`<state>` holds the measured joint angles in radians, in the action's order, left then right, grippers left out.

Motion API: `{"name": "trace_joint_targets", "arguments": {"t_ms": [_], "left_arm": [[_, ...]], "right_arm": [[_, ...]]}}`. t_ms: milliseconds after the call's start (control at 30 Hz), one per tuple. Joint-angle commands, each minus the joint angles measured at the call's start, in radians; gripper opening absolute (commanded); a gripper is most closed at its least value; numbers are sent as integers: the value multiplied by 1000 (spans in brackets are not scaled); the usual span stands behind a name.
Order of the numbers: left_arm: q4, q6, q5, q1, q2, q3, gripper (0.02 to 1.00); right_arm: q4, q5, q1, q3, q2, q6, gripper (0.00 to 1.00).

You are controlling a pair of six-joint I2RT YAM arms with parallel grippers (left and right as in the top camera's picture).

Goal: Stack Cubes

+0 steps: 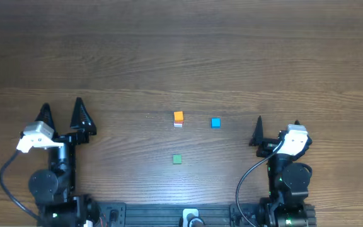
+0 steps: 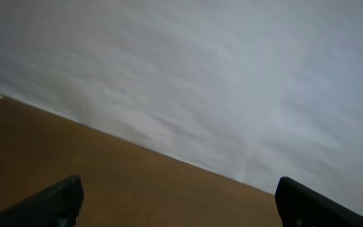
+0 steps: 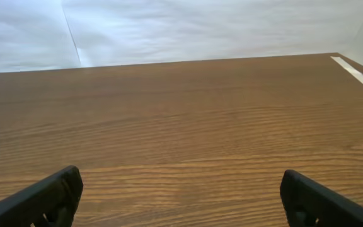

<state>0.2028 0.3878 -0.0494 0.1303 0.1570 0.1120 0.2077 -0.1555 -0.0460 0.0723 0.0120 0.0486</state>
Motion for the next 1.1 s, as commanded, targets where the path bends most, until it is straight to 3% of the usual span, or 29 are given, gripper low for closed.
{"name": "trace_joint_targets", "arguments": {"t_ms": [33,167,567,1100], "left_arm": [[-28,-18,-15,-1,-60,-55,993],[-28,-18,-18,-2,-92,-105,998],[-278,-18,-17,-2,-146,-106,998],[-275,-18,-17,-2,-150,-106,1000]], "right_arm": [[1,5,7,-7,-5,-5,993],[1,5,7,-7,-5,-5,991],[1,5,7,-7,-5,-5,991],[1,5,7,-7,-5,-5,993]]}}
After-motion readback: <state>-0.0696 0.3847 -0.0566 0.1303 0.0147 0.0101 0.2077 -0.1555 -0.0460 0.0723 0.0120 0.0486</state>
